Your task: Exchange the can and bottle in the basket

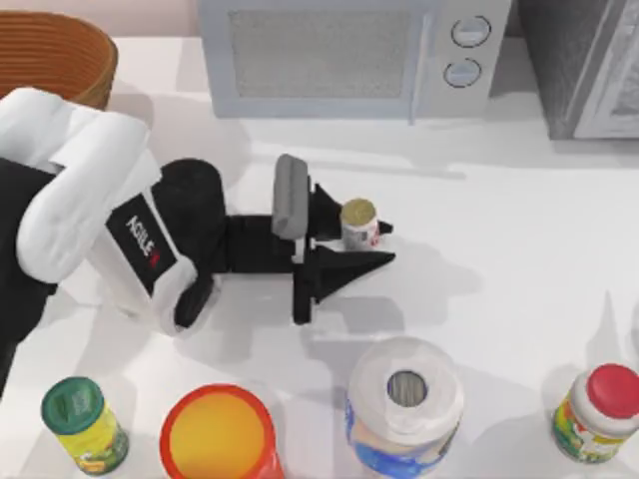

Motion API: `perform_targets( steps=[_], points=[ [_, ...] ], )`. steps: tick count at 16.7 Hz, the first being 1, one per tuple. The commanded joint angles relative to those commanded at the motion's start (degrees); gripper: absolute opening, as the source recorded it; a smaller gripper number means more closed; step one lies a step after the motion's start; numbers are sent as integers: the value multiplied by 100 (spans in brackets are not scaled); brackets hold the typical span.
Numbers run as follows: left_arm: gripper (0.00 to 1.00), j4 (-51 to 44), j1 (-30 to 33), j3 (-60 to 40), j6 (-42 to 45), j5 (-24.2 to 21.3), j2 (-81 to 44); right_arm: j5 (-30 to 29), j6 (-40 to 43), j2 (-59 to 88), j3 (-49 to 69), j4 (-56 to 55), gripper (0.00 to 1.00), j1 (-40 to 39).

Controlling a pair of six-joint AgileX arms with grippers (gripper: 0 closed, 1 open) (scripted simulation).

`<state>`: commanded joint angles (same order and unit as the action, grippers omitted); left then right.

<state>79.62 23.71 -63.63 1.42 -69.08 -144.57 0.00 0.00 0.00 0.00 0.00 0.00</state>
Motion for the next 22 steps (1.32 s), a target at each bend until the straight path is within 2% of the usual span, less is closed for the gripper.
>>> perform_targets(
  steps=[12,22],
  points=[
    [98,0,0,0,0,0,0,0,0,0,0,0,100,0],
    [100,-1,-20,2,0,1,0,0,0,0,0,0,100,0]
  ],
)
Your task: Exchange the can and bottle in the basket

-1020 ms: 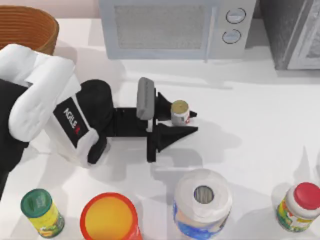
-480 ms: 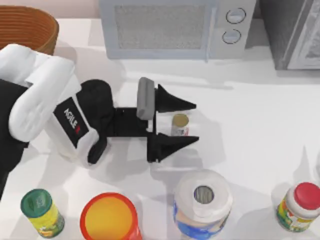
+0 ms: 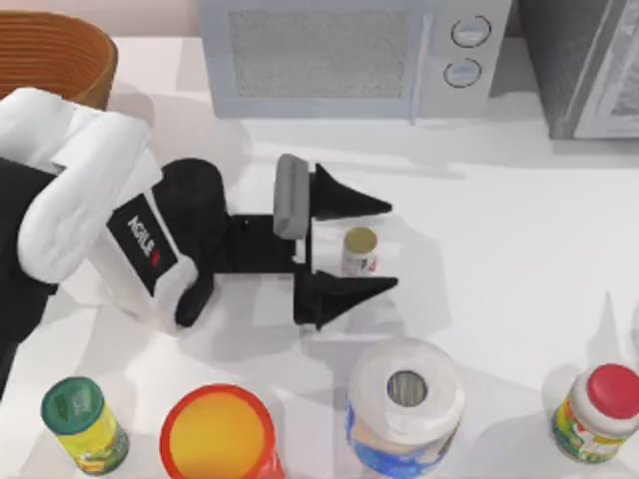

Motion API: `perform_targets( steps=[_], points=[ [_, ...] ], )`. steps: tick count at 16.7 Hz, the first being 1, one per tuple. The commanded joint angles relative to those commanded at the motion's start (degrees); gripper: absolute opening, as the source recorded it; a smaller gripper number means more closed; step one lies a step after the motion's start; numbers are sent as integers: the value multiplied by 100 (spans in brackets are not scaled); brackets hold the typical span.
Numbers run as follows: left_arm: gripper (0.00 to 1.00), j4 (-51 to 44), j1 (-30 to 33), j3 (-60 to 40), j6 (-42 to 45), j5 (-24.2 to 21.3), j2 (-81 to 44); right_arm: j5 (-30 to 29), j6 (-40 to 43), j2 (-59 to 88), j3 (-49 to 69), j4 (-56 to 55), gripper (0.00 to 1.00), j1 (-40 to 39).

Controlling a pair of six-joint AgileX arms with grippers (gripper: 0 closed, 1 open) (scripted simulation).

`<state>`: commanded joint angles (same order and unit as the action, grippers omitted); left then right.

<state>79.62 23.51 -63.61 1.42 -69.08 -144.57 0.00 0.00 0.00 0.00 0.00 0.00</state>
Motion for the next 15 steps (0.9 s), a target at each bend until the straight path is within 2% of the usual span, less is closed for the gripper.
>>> perform_targets(
  steps=[3,6,10,15],
  points=[
    [100,-247,-121,162,33,227,295,0,0,0,0,0,100,0],
    [100,-837,-402,565,82,761,1102,0,0,0,0,0,100,0],
    [100,-2068,-918,1461,95,1822,2976,0,0,0,0,0,100,0],
    [100,-3990,-1562,2958,0,3384,6290,0,0,0,0,0,100,0]
  ],
)
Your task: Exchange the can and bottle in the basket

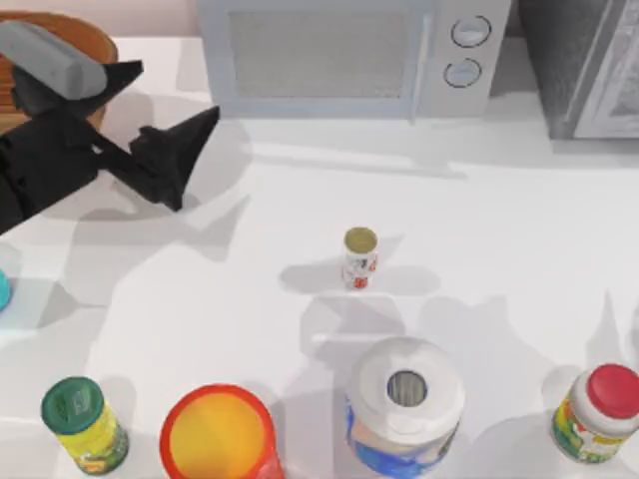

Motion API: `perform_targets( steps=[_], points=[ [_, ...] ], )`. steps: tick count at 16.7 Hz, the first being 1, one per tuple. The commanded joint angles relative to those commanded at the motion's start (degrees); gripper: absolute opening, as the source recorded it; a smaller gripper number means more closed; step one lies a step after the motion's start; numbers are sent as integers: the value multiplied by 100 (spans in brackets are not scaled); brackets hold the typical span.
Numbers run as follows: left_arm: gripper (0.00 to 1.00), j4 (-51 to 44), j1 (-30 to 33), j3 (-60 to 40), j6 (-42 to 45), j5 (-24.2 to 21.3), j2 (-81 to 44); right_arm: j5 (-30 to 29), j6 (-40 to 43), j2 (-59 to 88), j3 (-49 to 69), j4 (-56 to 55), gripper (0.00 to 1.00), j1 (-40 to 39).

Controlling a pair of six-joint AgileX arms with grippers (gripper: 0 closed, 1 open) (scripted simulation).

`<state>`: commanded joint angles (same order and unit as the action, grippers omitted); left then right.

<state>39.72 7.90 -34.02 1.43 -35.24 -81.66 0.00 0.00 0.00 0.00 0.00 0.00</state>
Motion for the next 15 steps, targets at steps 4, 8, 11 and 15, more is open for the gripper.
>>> perform_targets(
  steps=[4,8,11,15],
  points=[
    [100,-1529,-397,1262,-91,1239,2952,0,0,0,0,0,100,0],
    [100,-2772,-645,2327,-137,2314,5556,0,0,0,0,0,100,0],
    [100,-3433,-743,2911,-145,2945,6963,0,0,0,0,0,100,0],
    [100,-3905,-787,3340,-143,3444,8003,0,0,0,0,0,100,0]
  ],
)
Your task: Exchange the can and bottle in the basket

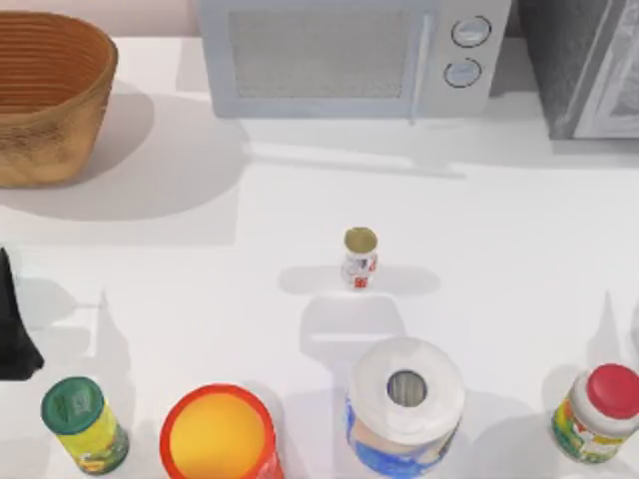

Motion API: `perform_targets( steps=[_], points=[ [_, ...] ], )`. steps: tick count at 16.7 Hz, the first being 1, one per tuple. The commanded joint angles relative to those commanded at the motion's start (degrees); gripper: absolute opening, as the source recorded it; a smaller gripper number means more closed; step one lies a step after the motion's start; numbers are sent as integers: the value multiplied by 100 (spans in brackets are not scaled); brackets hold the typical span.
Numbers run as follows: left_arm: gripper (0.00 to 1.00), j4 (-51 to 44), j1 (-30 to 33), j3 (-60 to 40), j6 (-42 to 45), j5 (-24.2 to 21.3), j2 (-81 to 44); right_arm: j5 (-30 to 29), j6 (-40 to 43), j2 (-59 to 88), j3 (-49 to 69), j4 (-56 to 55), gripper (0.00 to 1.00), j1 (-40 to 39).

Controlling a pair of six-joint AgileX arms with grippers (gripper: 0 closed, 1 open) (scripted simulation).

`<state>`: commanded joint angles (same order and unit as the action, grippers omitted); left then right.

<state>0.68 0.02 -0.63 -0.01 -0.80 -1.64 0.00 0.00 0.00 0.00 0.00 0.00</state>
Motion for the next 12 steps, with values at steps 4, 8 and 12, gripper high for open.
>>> perform_targets(
  steps=[4,8,12],
  points=[
    [100,-68,-3,63,1,80,164,0,0,0,0,0,100,0],
    [100,-57,10,43,1,70,142,0,0,0,0,0,100,0],
    [100,544,-146,-3,67,-108,-456,0,0,0,0,0,100,0]
  ],
)
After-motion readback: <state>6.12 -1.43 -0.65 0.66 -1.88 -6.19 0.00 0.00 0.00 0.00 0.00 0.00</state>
